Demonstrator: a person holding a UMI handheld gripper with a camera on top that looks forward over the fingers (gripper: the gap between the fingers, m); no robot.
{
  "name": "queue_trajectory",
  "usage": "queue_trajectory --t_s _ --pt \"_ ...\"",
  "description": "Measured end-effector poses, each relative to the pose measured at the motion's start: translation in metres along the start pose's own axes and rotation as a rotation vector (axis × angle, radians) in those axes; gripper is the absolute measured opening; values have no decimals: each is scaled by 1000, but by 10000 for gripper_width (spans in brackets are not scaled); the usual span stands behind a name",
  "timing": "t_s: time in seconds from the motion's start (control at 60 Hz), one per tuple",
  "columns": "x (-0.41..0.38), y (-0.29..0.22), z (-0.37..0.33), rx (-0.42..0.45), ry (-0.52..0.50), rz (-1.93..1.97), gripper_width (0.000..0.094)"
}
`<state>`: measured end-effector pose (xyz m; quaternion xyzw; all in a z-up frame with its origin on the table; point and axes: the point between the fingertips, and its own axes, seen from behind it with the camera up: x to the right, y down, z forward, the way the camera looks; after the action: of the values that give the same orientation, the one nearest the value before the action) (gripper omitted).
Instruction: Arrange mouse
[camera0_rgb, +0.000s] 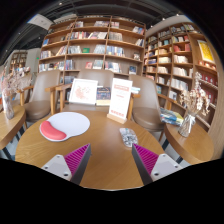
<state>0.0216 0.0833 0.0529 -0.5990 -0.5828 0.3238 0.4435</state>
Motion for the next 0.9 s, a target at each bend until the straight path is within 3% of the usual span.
queue_trajectory --t_s 0.217,0.633,0.9 --pt "62 5 18 -19 45 20 852" --pt "58 20 80 -83 -19 2 848" --pt "65 21 130 -186 -28 37 850"
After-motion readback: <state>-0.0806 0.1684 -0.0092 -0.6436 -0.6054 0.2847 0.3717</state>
